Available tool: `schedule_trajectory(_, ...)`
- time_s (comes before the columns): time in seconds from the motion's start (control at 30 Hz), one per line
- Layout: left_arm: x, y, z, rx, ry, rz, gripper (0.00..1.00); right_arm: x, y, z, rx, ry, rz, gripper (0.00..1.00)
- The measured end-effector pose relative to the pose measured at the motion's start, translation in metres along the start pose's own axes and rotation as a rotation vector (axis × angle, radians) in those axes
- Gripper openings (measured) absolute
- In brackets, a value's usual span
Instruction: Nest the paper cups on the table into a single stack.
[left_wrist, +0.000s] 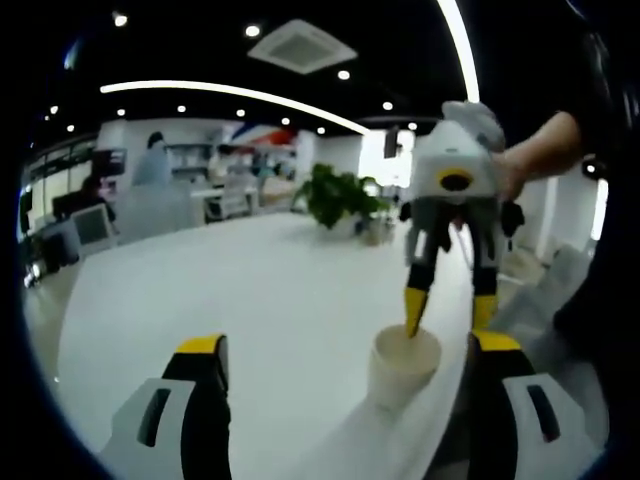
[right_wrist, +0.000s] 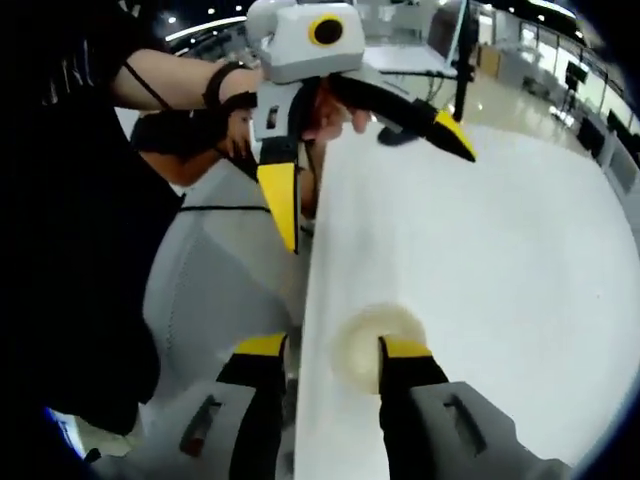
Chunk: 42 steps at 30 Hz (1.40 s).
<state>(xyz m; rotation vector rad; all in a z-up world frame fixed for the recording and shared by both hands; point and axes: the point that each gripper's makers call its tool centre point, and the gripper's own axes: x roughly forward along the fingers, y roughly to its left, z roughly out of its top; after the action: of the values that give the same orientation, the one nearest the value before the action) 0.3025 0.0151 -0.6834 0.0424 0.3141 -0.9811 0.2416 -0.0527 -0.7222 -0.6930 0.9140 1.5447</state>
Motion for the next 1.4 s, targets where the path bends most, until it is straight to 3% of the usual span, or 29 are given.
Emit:
schedule_trajectory(0.23,0.001,0.0,0.001,0.003,0.0,-0.002,0.98,-0.013,-0.007,0.004,0.058,-0.104,-0.038,0.4)
schedule_trajectory(0.43,0.0,0.001,-0.001,0.003,0.004,-0.002,0.98,-0.031,-0.018,0.012,0.15,-0.273,-0.117,0.45)
schedule_trajectory(0.6,0.0,0.001,-0.001,0.001,0.004,-0.002,0.98,-0.042,-0.023,0.005,0.202,-0.336,-0.172,0.49)
schedule_trajectory(0.9,0.001,-0.002,-0.002,0.003,0.009,-0.008,0.98,-0.052,-0.026,-0.012,0.262,-0.392,-0.228,0.53)
schedule_trajectory(1.4,0.0,-0.006,-0.006,0.002,0.019,-0.017,0.98,-0.053,-0.026,-0.041,0.321,-0.442,-0.318,0.71)
